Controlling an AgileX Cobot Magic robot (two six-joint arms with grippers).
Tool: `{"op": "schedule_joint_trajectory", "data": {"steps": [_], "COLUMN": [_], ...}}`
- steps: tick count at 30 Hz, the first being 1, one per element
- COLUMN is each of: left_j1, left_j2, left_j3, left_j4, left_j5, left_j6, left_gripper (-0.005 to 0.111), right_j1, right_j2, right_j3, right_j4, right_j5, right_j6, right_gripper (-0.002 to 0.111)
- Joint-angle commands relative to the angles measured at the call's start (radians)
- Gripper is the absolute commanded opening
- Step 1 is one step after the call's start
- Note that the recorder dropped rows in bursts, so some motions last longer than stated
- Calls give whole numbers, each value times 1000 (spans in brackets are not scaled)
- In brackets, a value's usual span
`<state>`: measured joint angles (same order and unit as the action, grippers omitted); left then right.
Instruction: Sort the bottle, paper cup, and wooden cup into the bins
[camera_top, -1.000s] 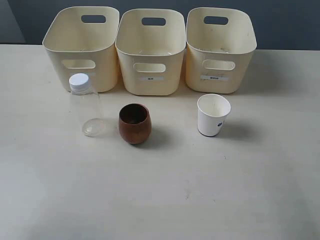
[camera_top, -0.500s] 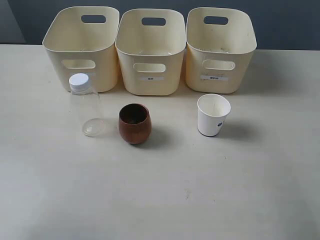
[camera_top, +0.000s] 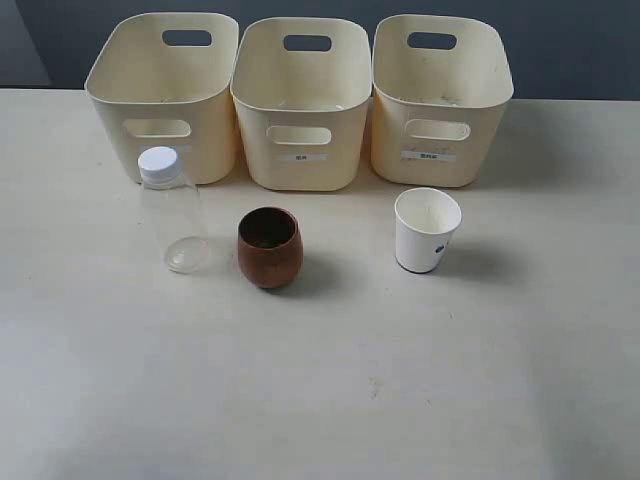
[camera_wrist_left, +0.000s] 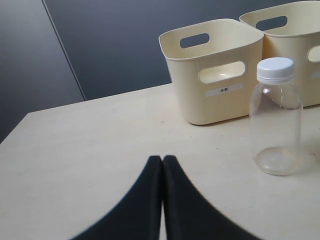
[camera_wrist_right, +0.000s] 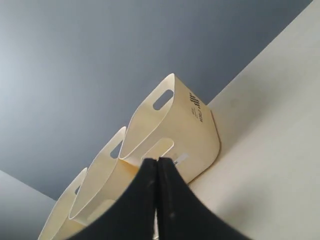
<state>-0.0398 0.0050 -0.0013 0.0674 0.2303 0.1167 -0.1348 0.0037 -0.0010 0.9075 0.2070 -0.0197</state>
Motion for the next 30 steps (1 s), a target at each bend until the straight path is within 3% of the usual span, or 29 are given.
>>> {"op": "schedule_joint_trajectory", "data": {"steps": [1, 5, 13, 17, 30], "left_j1": [-3, -3, -3, -3, -3], "left_j2": [-5, -5, -5, -5, -5], "left_j3": [1, 1, 1, 1, 1], "left_j4": [2, 2, 2, 2, 2], "left_j5": [-5, -5, -5, -5, -5], "left_j6": [-2, -2, -2, -2, -2], "left_gripper": [0, 0, 0, 0, 0], "right_j1": [-7, -7, -7, -7, -7], "right_j2": [-4, -4, -4, -4, 45], "right_j3": [1, 1, 1, 1, 1], "right_j4": [49, 123, 765, 837, 837], "right_j5": [22, 136, 490, 686, 768], "right_j6": [-11, -106, -945, -1294, -1319], "right_gripper": [-1, -1, -1, -1, -1]}}
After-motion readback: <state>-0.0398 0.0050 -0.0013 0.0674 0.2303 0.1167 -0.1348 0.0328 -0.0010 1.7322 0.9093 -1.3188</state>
